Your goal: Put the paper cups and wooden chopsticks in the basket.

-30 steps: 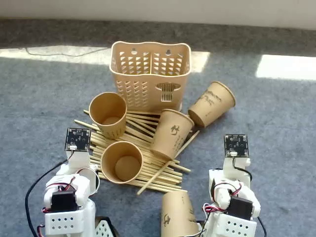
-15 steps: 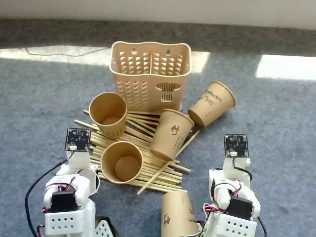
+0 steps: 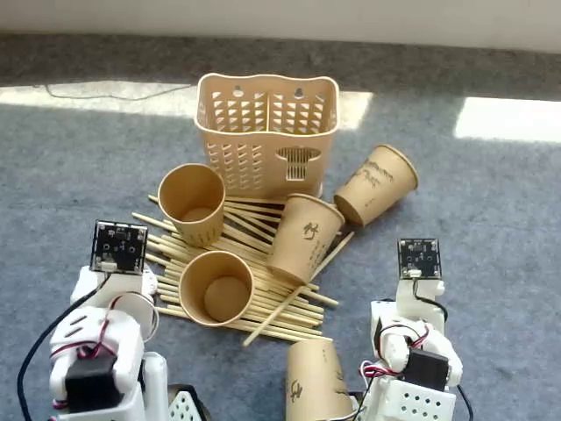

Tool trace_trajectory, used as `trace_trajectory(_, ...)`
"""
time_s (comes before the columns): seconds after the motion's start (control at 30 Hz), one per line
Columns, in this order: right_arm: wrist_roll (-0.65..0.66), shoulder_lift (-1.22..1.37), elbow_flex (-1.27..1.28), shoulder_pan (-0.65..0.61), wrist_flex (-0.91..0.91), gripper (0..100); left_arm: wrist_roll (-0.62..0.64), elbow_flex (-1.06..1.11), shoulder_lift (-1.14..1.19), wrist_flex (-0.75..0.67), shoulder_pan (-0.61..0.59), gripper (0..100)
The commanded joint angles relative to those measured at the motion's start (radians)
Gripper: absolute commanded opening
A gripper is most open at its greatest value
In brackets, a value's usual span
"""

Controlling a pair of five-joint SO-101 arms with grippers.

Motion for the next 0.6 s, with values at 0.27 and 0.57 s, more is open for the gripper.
trace_trajectory(0.27, 0.012, -0.005, 0.13, -0.002, -0.016, 0.5, 0.003, -0.381, 0.312, 0.0, -0.013, 12)
trace_trajectory(0.57, 0.012, -0.005, 0.13, -0.001, -0.015, 0.5, 0.138, -0.694, 0.883, 0.002, 0.007, 23)
